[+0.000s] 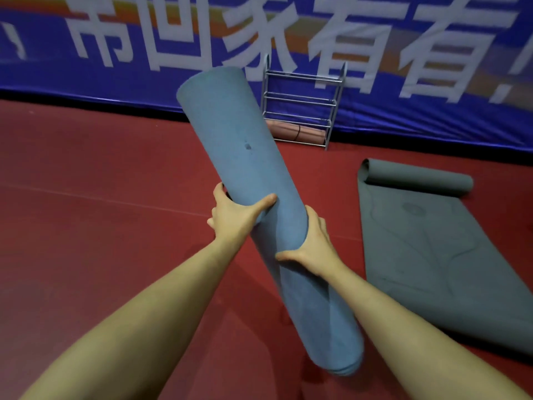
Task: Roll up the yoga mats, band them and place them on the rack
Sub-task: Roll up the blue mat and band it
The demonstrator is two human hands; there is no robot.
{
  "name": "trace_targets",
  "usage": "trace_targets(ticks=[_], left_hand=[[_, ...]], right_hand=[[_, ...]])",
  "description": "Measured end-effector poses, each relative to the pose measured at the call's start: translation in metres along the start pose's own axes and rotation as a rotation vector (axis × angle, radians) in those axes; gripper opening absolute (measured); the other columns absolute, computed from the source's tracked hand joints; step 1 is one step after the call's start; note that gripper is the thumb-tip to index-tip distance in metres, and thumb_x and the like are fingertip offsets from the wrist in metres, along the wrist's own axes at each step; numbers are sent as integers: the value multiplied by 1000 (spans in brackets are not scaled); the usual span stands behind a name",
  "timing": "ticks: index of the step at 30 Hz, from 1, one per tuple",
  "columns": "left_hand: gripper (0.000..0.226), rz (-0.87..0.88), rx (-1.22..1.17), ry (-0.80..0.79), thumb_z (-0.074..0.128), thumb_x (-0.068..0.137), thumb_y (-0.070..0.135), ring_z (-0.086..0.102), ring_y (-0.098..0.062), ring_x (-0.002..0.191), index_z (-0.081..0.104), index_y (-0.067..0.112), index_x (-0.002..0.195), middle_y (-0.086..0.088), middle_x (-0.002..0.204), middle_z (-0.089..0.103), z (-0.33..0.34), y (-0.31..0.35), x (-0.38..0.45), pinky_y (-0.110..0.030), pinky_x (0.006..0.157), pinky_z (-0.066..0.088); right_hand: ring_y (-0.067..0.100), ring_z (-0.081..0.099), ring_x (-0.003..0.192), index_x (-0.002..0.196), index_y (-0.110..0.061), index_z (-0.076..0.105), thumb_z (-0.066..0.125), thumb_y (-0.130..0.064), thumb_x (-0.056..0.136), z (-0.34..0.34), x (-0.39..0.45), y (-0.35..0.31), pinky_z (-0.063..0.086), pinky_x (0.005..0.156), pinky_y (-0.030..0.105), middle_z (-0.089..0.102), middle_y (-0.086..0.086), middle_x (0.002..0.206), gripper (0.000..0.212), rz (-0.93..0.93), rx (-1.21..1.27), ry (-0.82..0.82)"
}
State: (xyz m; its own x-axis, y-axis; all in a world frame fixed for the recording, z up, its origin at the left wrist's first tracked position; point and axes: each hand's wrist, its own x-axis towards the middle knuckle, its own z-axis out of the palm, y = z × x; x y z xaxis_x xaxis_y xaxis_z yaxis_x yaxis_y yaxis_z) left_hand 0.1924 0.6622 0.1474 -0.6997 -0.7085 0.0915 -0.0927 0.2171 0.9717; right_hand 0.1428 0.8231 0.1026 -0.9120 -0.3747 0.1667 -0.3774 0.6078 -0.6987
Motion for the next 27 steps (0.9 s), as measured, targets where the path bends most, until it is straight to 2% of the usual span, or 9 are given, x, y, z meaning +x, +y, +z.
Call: trace_targets(ticks=[4,8,11,13,16,19,22,25,27], left_hand=[[108,138,108,20,83,48,60,44,-23,126,33,28,139,6,131,55,5,25,-3,-39,101,23],[112,254,217,-7,80,41,64,47,-23,117,35,28,137,7,122,58,8,34,-7,-42,95,30],[102,321,275,-50,79,41,62,49,-19,106,38,38,131,16,110,61,4,18,-15,-37,83,27],[107,318,321,-74,78,41,63,50,-21,110,34,38,136,16,113,61,3,-1,-22,-37,85,29],[112,261,256,-71,80,40,62,46,-18,119,32,35,138,11,126,55,4,-12,-26,-40,98,28],[94,225,214,-122,64,49,75,45,-15,114,36,33,129,12,121,54,-2,-4,-23,-33,93,23],[70,170,158,-186,35,66,81,41,-19,110,43,30,112,12,102,54,-6,14,-19,-31,89,18],[48,121,137,-143,29,94,61,42,-28,106,45,16,98,5,88,51,-4,37,-13,-38,92,23],[47,96,106,-95,25,98,55,43,-29,108,44,12,97,-2,93,53,-5,47,-6,-41,94,23]], right_hand=[[14,42,116,141,-23,21,93,-31,44,-4,5,-3,43,88,28,34,-2,130,122,24,183,-35],[18,55,112,132,-29,24,88,-39,31,5,5,2,54,81,33,42,1,132,120,33,395,20],[20,56,112,135,-29,22,89,-22,46,2,11,-2,51,82,26,41,5,135,112,-13,506,48],[15,46,122,142,-20,20,85,-15,48,-2,15,-8,42,93,19,39,3,137,115,-42,537,25],[5,49,108,140,-13,26,69,-2,57,-12,14,-18,41,85,6,45,0,126,94,-49,635,-12],[4,55,89,125,-14,45,51,-14,64,-28,16,-30,45,75,14,59,-2,104,61,51,821,46],[5,59,81,111,-13,54,52,-26,75,-51,26,-46,45,69,17,63,-2,93,38,111,927,123],[12,61,86,98,-14,61,49,-44,85,-81,34,-63,41,70,22,66,5,96,35,112,923,224],[11,60,74,99,-12,63,40,-45,98,-101,36,-73,38,63,22,66,4,85,40,104,843,231]])
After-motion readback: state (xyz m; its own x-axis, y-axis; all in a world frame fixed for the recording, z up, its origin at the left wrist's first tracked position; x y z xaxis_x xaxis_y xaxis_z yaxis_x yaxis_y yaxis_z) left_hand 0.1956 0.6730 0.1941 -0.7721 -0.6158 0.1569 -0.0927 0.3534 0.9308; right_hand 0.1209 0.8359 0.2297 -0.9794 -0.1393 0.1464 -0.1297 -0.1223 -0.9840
